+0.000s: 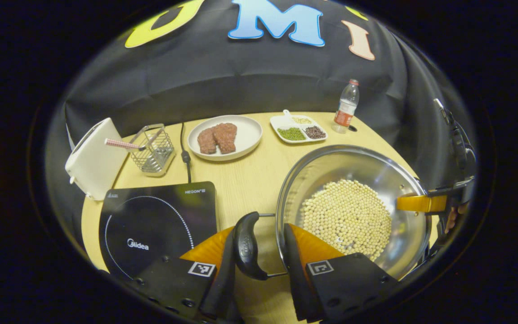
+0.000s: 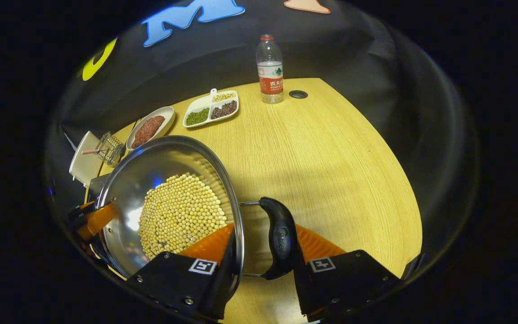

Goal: First push the handle of the pot to place it horizontally, then grasp the pot with both hands and set it on the induction cooktop.

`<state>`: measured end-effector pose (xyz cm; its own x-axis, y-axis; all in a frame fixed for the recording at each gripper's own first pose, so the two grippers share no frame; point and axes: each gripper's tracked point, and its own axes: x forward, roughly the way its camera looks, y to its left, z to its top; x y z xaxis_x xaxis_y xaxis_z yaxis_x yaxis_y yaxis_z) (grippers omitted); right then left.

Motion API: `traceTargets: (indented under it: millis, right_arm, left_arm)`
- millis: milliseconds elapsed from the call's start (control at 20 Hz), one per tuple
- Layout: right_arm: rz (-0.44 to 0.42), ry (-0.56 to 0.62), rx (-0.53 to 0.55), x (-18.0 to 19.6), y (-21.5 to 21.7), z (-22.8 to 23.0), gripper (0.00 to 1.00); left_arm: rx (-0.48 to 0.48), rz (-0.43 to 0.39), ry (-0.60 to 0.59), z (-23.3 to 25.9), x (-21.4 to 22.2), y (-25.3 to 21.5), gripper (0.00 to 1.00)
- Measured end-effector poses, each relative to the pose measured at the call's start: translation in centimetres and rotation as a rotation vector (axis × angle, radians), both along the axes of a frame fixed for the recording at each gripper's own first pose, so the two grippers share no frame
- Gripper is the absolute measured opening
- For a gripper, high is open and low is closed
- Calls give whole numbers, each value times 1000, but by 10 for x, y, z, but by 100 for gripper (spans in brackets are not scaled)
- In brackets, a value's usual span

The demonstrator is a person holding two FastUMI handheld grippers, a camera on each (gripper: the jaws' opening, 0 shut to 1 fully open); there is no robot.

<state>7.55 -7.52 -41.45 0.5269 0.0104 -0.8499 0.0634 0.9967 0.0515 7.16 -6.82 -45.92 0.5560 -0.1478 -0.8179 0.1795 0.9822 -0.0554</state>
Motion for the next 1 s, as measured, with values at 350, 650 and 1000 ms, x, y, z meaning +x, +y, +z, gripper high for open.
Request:
traceTargets:
  millis: [350,650,1000]
  right_arm:
    - [-4,-26,8,-19,31,33,60]
    - [6,-21,30,-29,78,49,60]
    - [51,-34,35,-26,140,60,60]
  left_arm:
    - [-4,2,-28,40,-9,31,57]
    - [7,20,-55,66,-17,82,57]
    - [14,66,-65,82,-23,147,60]
